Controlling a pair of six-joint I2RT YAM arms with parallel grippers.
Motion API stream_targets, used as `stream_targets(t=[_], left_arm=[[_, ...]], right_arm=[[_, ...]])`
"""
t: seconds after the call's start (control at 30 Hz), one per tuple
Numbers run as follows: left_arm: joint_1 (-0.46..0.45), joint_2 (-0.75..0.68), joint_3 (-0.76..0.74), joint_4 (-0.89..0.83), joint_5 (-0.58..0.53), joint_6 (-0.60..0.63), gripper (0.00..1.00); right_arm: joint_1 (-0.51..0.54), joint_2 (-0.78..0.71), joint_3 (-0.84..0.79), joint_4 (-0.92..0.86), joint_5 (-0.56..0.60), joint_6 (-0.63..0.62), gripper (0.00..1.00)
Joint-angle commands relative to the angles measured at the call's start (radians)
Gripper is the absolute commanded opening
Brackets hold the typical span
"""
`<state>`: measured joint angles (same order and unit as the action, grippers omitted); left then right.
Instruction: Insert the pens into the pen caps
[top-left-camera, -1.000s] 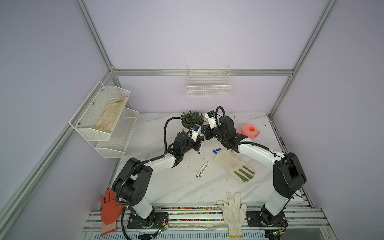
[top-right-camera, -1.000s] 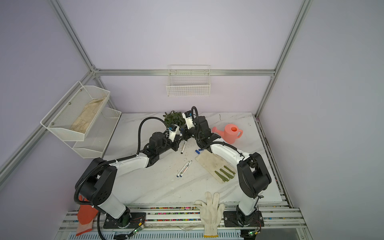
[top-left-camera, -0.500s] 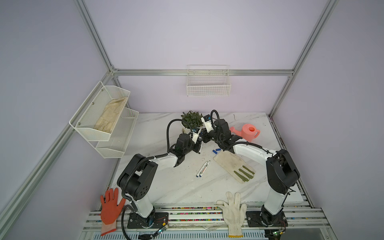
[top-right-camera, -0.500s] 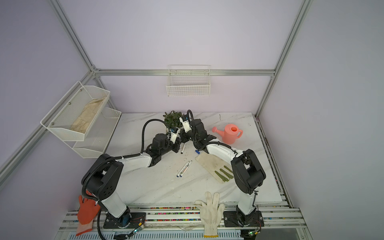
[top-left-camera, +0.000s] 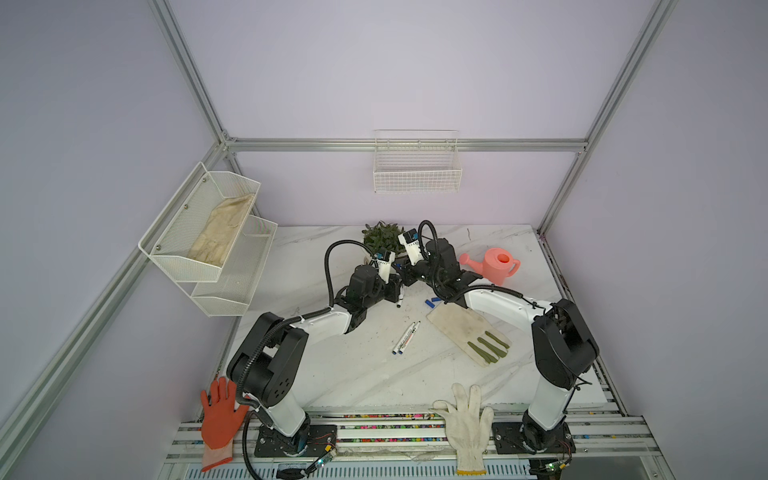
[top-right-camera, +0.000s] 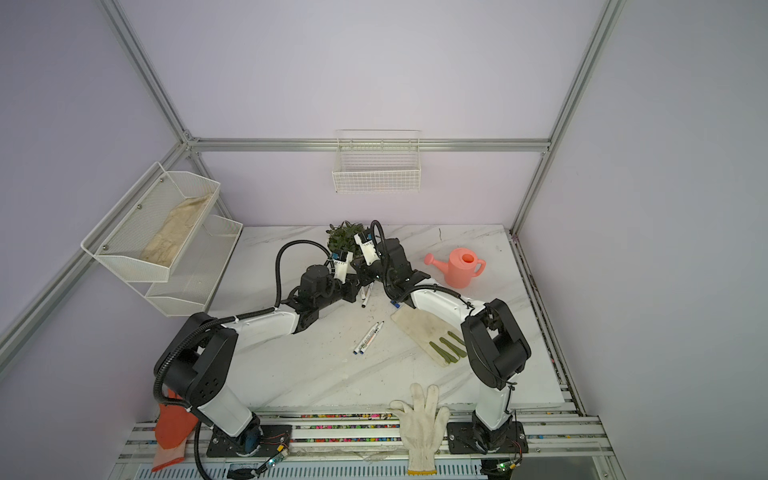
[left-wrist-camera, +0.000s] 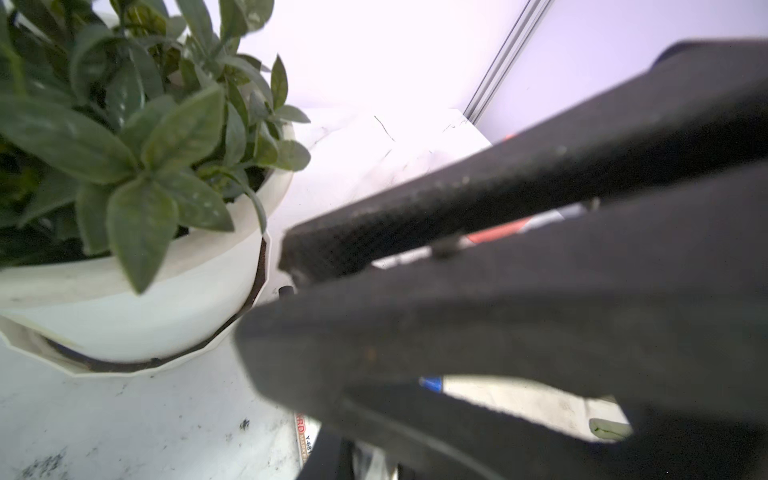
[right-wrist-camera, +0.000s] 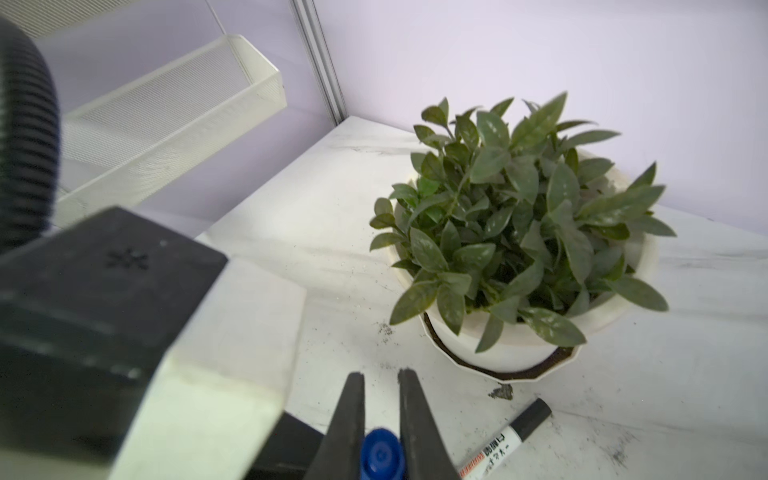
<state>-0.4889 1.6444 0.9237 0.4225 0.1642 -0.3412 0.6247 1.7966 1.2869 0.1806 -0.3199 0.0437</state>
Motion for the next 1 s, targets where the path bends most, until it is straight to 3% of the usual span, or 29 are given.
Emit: stream_targets(t=[0.0,0.13,0.43,0.6,0.97], left_arm=[[0.265,-0.253,0.167,0.995,-0.499,-0.143,0.0],[0.256,-0.28,0.093,0.966,-0.4,-0.124,0.0],[0.112,-0.289,-0.062,0.822,-0.389,-0.041,0.0],[0.026,-0.264,-0.124,0.72,-0.398,0.016,0.0],[-0.101,-0.085,-0.24,0.682,-0.459,-0.035,0.0]], right_arm=[[-0.093,0.038,-0.184,-0.711,-0.087,0.026,0.0],[-0.171,-0.027,-0.193,-0.635,-0.196,0.092,0.0],[-0.181,-0.045,-0.163,-0.593,-0.311,0.11,0.0],[-0.191,-0.044,-0.138,-0.589,-0.302,0.116,0.0],[-0.196,-0.008,-0.071,-0.522,-0.339,0.16,0.0]])
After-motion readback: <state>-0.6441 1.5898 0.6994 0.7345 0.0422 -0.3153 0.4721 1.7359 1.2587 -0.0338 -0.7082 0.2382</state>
